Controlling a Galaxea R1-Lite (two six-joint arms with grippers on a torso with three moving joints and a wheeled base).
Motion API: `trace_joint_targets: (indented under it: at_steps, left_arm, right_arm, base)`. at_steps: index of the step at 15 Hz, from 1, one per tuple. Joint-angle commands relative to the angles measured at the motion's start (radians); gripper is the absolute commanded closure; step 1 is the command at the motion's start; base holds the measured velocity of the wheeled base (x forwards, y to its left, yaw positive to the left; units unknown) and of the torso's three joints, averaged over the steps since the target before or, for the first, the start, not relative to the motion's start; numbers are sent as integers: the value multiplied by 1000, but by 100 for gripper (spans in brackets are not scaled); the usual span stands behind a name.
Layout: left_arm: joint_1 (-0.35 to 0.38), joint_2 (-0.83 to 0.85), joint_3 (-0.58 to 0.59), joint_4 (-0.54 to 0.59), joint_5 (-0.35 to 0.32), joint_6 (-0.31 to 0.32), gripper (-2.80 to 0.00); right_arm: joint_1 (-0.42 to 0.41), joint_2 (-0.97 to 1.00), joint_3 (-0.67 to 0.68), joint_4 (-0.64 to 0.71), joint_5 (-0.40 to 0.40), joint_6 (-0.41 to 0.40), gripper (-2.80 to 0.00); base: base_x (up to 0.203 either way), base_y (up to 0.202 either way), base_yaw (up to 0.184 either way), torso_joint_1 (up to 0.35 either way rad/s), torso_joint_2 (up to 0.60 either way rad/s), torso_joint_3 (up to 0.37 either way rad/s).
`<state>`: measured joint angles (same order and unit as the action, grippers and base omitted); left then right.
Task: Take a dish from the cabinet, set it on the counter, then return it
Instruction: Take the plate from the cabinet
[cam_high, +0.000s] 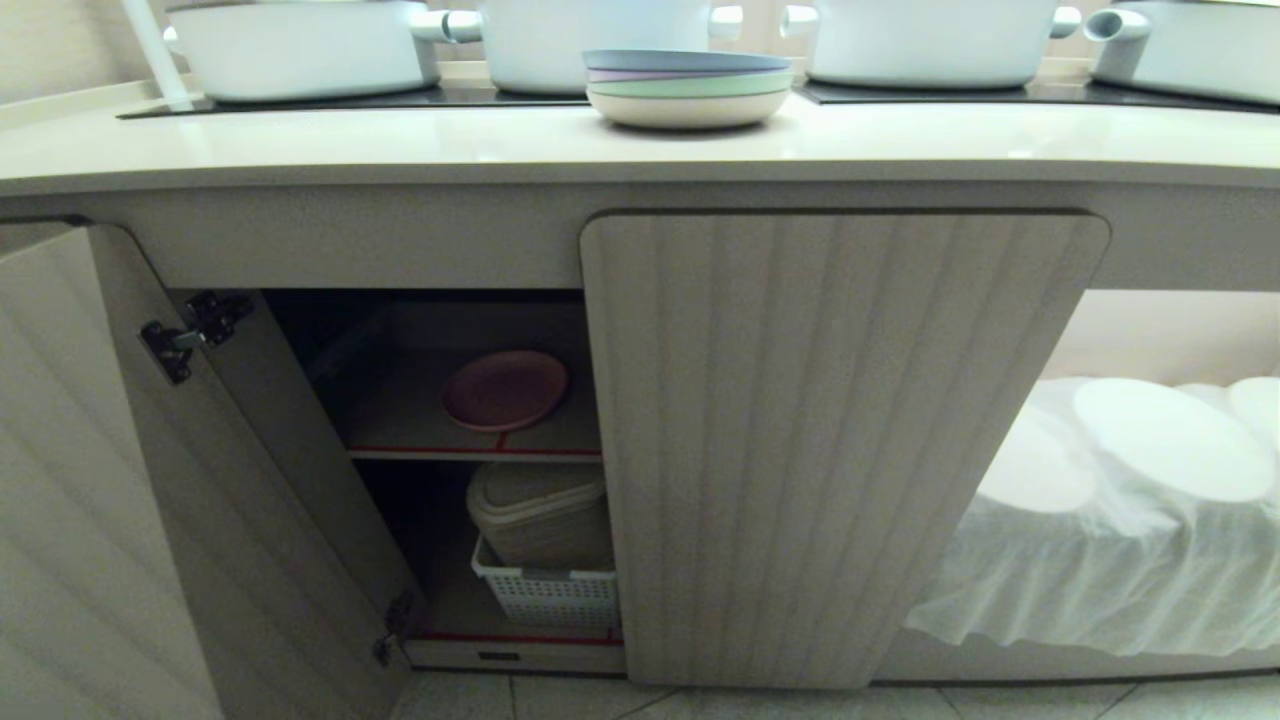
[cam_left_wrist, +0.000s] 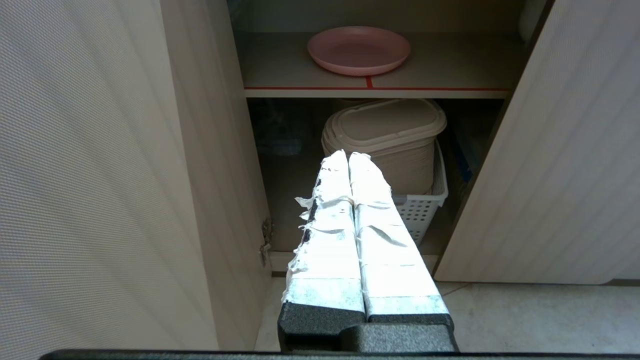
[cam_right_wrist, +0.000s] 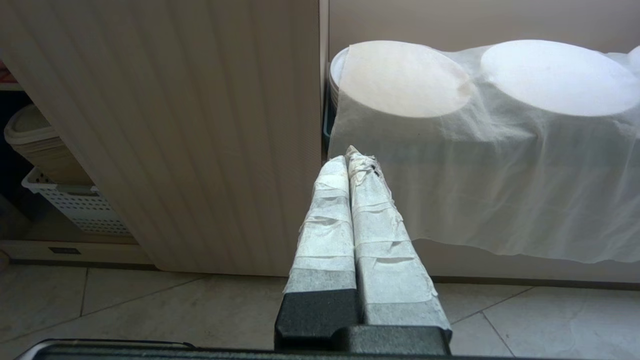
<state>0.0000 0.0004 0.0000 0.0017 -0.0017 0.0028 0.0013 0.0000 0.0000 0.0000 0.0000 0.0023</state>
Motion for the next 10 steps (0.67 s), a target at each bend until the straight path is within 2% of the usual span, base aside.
trace_joint_targets:
  at_steps: [1,4,7,10]
  left_arm:
    - [0,0,0,1,-3,5,0]
    - [0,0,-2,0,-40,89,0]
    - [0,1,-4,0,-45,108,0]
    - [0,67,-72,1,-114,122,0]
  right_arm:
    - [0,0,0,0,0,1,0]
    - [0,0,0,0,0,1,0]
    - [0,0,0,0,0,1,0]
    - [0,0,0,0,0,1,0]
  base:
    - [0,0,0,0,0,0]
    - [0,0,0,0,0,0]
    - [0,0,0,0,0,0]
    - [0,0,0,0,0,0]
